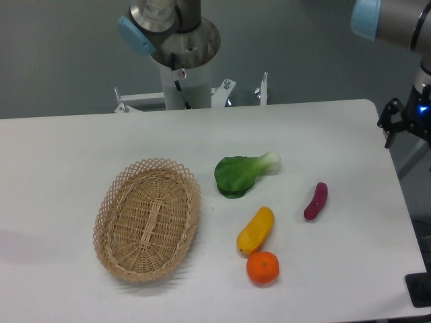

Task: Pick up the sweet potato from the table
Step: 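Move the gripper over the small purple sweet potato and descend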

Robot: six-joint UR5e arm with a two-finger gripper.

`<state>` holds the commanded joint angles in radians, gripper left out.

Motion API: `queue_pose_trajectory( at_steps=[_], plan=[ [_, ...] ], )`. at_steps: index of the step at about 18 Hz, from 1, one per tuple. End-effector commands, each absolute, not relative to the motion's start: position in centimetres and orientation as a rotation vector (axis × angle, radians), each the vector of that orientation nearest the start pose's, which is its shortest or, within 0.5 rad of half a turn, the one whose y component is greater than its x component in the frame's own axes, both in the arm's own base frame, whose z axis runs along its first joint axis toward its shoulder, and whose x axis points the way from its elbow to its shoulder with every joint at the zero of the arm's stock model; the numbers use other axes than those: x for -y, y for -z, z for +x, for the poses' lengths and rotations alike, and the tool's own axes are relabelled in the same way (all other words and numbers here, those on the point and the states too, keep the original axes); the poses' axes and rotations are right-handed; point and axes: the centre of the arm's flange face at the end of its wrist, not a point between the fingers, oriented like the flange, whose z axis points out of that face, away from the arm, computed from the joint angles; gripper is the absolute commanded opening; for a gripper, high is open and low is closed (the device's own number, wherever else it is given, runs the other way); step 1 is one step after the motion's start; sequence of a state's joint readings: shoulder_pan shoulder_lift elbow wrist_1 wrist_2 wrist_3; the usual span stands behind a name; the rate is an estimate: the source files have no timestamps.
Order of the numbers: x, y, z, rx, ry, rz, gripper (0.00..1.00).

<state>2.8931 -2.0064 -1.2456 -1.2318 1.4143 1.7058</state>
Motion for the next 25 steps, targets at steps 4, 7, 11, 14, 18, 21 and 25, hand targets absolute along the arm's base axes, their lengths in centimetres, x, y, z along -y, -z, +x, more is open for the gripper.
queue_pose_trajectory(
  at_steps=[4, 7, 11, 14, 18, 21, 25],
  plan=[
    [-31.4, -42.7, -62.9, -0.586, -0.311, -2.897, 1.0],
    [-31.4, -42.2, -62.7, -0.549, -0.289, -2.903, 1.0],
    [-32.4, -41.0, -62.2, -0.391, -0.252, -2.919, 1.0],
    [-33.8, -38.8, -61.4, -0.32, -0.232, -2.924, 1.0],
    [-36.3, -35.0, -60.3, -0.23, -0.158, -2.938, 1.0],
    [-37.4, -31.0, -58.9, -0.235, -0.066, -2.956, 1.0],
    [-38.4, -27.1, -57.2, -0.271, -0.087, -2.948, 1.0]
  ],
)
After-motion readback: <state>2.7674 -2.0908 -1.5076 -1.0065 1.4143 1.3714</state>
